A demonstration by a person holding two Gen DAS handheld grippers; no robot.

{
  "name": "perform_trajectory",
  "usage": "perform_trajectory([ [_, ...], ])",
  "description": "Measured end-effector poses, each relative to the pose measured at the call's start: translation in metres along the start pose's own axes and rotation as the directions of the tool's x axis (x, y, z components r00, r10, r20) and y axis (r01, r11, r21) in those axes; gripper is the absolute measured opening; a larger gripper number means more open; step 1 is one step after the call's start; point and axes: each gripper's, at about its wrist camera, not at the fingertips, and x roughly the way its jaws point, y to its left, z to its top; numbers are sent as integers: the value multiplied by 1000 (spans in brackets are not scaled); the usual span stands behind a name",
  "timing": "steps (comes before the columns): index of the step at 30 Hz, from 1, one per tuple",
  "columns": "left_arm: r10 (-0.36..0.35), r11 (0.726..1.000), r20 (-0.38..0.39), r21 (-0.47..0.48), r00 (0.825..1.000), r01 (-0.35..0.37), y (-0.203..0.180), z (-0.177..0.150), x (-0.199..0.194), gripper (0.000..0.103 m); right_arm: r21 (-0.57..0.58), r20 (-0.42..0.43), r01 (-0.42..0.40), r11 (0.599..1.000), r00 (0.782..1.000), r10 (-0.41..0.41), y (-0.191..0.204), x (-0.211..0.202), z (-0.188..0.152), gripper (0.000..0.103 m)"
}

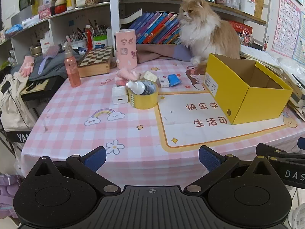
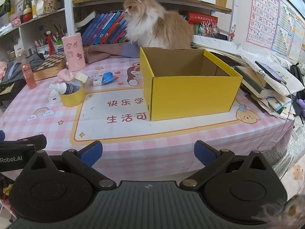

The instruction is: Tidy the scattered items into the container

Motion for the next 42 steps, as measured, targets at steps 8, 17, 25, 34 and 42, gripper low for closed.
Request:
perform_trajectory([
  [8, 1, 1000, 2, 2, 1000, -1, 1, 1, 0, 103, -6, -8, -5, 1000, 1000, 5, 2, 3, 1, 103],
  [17, 0, 1000, 1, 2, 1000, 0, 2, 1, 1, 103, -11, -14, -13, 1000, 1000, 13, 5, 6, 3, 103],
  [25, 9, 1000, -5, 4, 1000, -9, 5, 2, 4, 103, -15, -15, -13, 1000, 1000, 13, 8, 7, 4, 103],
  [34, 35, 999, -18, 7, 999, -35, 12, -1, 8, 103, -26, -21, -27, 999, 999, 27, 17, 10, 4, 103],
  [42, 51, 999, -18, 0, 999, -51, 23, -2, 8, 103, -36, -29, -39, 999, 999, 38, 25, 13, 4, 103],
])
